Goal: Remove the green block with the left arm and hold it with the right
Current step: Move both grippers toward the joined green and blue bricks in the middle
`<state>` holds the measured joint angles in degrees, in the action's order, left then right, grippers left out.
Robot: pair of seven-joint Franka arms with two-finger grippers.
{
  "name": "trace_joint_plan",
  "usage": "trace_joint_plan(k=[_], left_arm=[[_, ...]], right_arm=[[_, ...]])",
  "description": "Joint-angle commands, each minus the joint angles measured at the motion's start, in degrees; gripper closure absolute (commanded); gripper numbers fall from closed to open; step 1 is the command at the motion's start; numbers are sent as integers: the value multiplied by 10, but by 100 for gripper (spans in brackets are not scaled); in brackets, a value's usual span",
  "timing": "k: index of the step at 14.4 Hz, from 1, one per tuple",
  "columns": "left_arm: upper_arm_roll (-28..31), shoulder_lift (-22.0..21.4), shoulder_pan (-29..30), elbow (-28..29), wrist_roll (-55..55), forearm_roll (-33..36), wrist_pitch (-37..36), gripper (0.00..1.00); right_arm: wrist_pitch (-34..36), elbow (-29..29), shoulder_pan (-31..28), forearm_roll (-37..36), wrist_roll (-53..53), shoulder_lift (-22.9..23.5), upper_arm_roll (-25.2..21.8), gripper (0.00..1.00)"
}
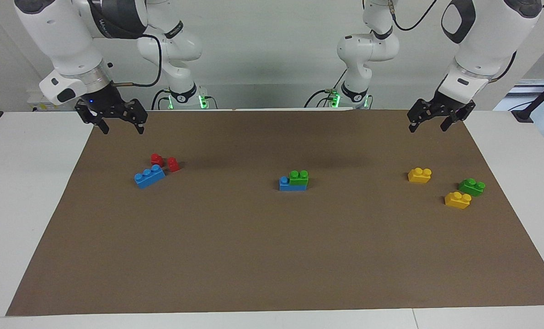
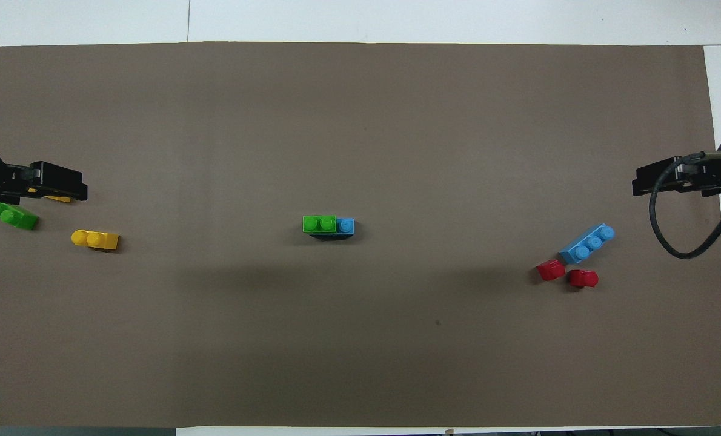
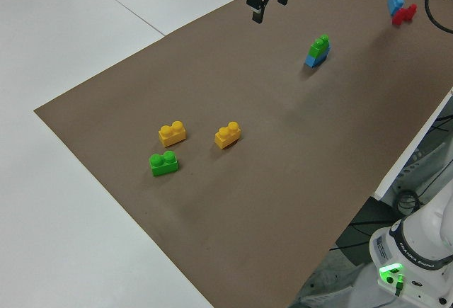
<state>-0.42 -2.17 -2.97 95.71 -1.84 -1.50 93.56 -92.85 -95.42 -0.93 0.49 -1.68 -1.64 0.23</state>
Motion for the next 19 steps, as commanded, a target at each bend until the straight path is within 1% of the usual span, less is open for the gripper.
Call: trace_joint_plan(k=[1, 4, 6, 7, 8, 9, 11, 13, 14, 16, 17, 19], left_arm=[[0, 1, 4, -6, 11, -11, -7, 0], [0, 1, 4, -6, 11, -11, -7, 0], [0, 1, 2, -5, 10, -11, -6, 0], [0, 1, 2, -5, 3, -11, -6, 0], [0, 1, 0, -5, -3, -11, -6, 0], [-1, 1, -2, -4, -24, -11, -5, 0], [-4, 1, -4, -3, -55, -15, -2, 0], [-5, 1, -4, 1, -72, -26, 0, 0], [-5, 1, -4, 1, -89, -32, 5, 0], [-8, -5, -10, 14, -177, -44, 28, 0], [-8, -11, -30, 30, -244, -46, 51, 0], [-9, -33, -64, 83, -367, -46, 109, 0]], right_arm=[[10, 6, -7, -11, 14, 4, 6, 0], [14, 4, -7, -11, 13, 1, 6, 0], [7, -2, -9, -10, 31, 1, 6, 0], [1, -4, -8, -8, 22, 1, 6, 0], [-19, -13, -1, -8, -12, 0, 6, 0], [-43, -27, 0, -6, -67, -5, 11, 0], [-65, -49, 30, -3, -180, -4, 13, 2], [-87, -66, 64, 11, -363, 2, 13, 2], [-100, -71, 85, 22, -437, 9, 13, 2], [-128, -77, 121, 42, -571, 33, 13, 2], [-153, -85, 134, 63, -624, 44, 13, 2], [-216, -113, 156, 111, -717, 61, 13, 3]])
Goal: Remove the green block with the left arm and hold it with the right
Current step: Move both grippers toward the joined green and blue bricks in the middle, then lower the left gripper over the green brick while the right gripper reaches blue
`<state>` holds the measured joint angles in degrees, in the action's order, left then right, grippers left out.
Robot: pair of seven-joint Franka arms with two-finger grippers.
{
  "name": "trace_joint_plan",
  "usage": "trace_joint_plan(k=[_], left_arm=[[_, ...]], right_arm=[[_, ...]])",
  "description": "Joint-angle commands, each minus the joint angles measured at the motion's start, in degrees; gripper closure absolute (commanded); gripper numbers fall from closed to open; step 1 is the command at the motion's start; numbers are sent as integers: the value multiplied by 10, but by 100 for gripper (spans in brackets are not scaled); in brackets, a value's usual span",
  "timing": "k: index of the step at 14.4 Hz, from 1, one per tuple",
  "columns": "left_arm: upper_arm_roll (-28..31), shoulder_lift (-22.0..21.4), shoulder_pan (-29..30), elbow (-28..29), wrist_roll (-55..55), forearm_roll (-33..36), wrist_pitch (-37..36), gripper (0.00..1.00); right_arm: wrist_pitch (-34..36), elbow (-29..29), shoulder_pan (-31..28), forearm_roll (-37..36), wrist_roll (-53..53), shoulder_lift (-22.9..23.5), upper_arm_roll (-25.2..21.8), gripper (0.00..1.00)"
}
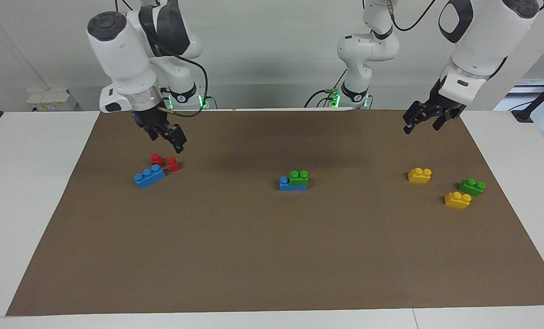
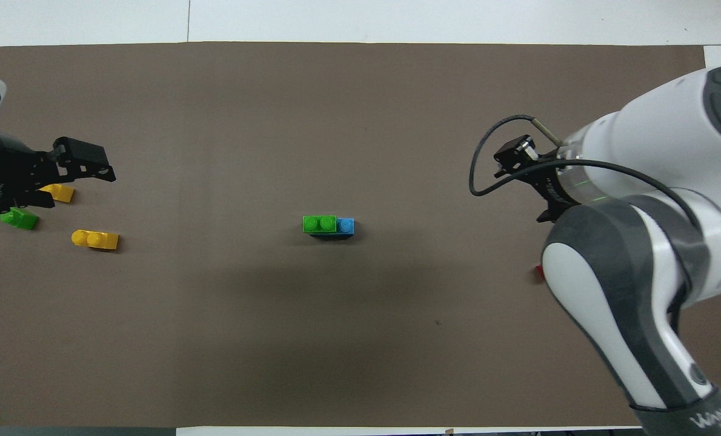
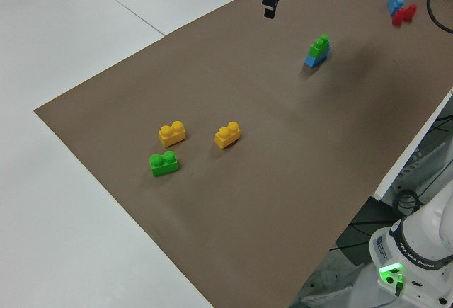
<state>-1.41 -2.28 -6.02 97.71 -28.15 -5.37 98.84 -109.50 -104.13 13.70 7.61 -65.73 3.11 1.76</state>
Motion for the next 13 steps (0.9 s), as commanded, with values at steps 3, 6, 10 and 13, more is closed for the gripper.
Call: trace_joint_plan(k=[3, 6, 10, 13], left_arm=[[1, -65, -91, 143, -251, -7, 132, 0], [1, -68, -148, 174, -406, -6, 155, 0], [1, -23, -221, 184, -658, 25, 183, 0], [1, 15, -247, 182, -814, 48, 213, 0]], right_arm=[[-119, -53, 39, 144, -175, 43, -3, 3], [-164, -61, 65, 198, -229, 68, -3, 3], [-249, -68, 110, 263, -250, 117, -3, 3], [-285, -66, 128, 290, -250, 152, -3, 3]])
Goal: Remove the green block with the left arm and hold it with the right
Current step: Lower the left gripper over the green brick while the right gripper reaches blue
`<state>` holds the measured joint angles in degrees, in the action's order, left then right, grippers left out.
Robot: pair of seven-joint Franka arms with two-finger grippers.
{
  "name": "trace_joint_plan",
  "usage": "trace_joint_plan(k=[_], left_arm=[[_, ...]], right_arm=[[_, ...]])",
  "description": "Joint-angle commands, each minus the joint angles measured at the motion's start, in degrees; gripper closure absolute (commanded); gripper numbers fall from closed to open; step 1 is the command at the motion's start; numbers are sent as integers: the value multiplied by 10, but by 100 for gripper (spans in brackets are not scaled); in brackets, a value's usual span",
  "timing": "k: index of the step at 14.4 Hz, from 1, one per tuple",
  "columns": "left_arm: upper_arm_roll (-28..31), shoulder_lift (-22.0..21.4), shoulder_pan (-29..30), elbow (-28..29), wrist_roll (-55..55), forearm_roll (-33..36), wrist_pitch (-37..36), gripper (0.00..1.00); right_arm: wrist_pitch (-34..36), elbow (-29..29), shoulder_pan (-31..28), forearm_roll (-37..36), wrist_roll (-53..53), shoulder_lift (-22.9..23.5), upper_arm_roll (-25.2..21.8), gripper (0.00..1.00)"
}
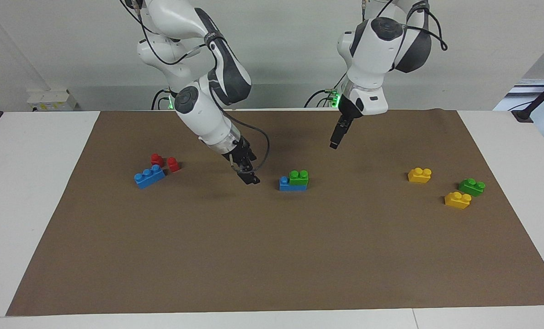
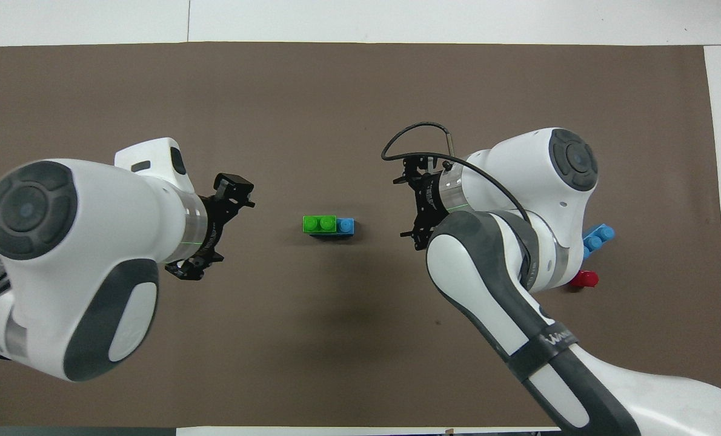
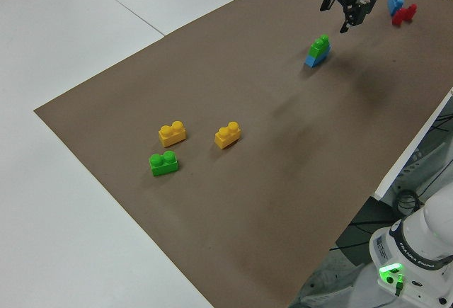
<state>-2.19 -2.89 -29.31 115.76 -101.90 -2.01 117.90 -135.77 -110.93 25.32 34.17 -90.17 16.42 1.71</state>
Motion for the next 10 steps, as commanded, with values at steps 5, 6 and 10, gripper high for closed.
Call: trace_joint_plan(k=[5, 6, 10], left_arm=[[9, 80, -21, -15, -187, 46, 79, 0], [9, 87, -22, -15, -195, 48, 83, 0], [9, 97, -28, -13, -237, 48, 107, 0]], right_arm=[[-91, 2, 56, 57, -6, 55, -2, 3], [-102, 3, 59, 63, -6, 60, -2, 3], [-135, 3, 77, 71, -5, 79, -2, 3]])
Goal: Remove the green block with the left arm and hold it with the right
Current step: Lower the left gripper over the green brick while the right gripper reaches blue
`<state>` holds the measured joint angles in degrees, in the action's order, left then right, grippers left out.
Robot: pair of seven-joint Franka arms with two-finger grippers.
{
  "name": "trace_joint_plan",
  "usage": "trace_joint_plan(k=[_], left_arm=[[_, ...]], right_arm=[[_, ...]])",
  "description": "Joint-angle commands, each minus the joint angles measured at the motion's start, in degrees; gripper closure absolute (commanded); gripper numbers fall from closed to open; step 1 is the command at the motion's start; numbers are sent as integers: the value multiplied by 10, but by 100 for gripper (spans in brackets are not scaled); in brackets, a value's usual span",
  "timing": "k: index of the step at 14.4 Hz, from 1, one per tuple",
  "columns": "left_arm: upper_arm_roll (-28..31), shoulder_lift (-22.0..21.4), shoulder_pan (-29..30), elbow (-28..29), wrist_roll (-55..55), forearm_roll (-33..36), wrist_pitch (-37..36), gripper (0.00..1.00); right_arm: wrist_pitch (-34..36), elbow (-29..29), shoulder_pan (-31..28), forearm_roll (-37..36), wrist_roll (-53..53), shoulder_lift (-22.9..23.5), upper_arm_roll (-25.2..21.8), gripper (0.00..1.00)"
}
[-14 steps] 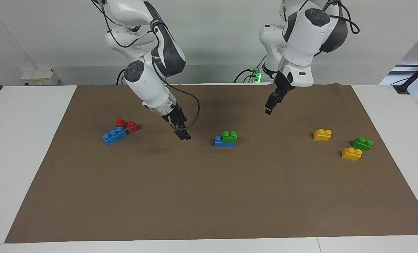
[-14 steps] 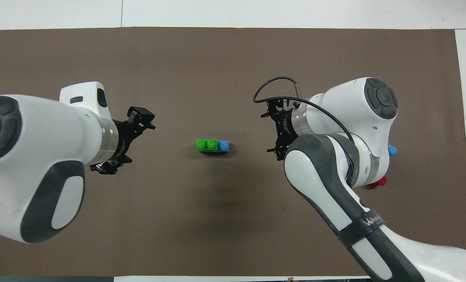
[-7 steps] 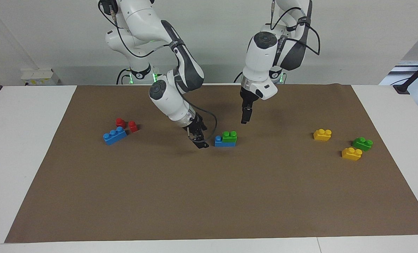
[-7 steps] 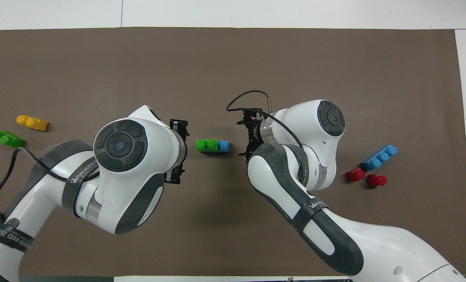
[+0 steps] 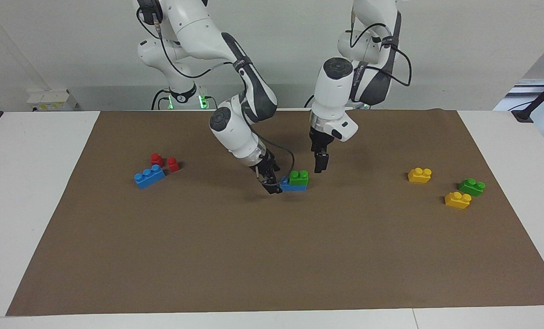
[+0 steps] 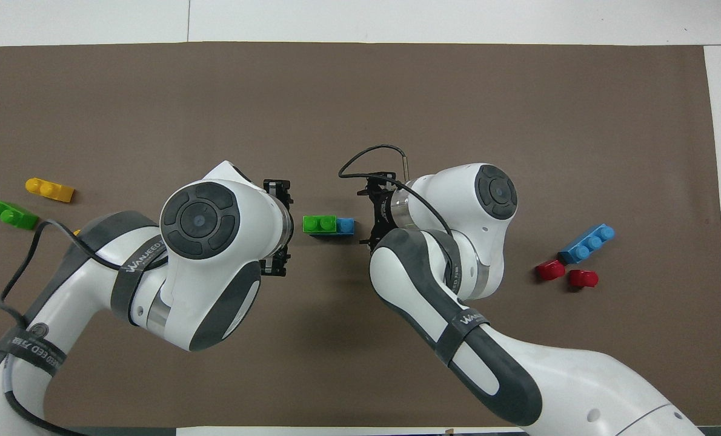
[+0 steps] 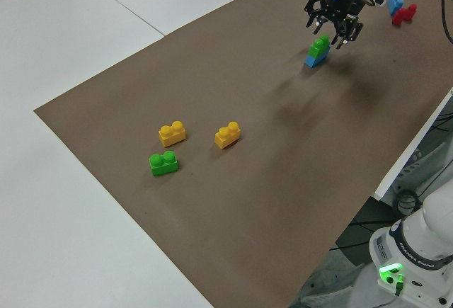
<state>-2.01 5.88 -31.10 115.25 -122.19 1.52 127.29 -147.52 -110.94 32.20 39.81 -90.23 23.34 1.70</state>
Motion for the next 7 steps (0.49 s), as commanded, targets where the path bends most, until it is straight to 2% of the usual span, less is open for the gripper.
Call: trace_joint_plan(k=[1, 2, 3, 4, 5, 6, 7], left_arm=[[7, 11, -11, -7, -35, 13, 17, 0], [7, 12, -11, -7, -42, 13, 19, 0], [7, 12, -11, -6, -53, 13, 28, 0], [7, 12, -11, -6, -58, 13, 31, 0], [7, 12, -14, -4, -59, 13, 33, 0], [7, 16, -18, -3, -59, 13, 37, 0], [7, 20, -19, -4, -65, 13, 39, 0]], right_arm=[[-19, 3, 10, 16, -5, 12, -2, 3], [-21, 2, 11, 21, -5, 12, -2, 6], [-24, 3, 11, 22, -5, 12, -2, 14], [-28, 2, 11, 22, -5, 13, -2, 28], [-30, 2, 11, 23, -5, 13, -2, 46], [-29, 2, 11, 23, -5, 13, -2, 71], [-29, 2, 10, 23, -5, 13, -2, 90]])
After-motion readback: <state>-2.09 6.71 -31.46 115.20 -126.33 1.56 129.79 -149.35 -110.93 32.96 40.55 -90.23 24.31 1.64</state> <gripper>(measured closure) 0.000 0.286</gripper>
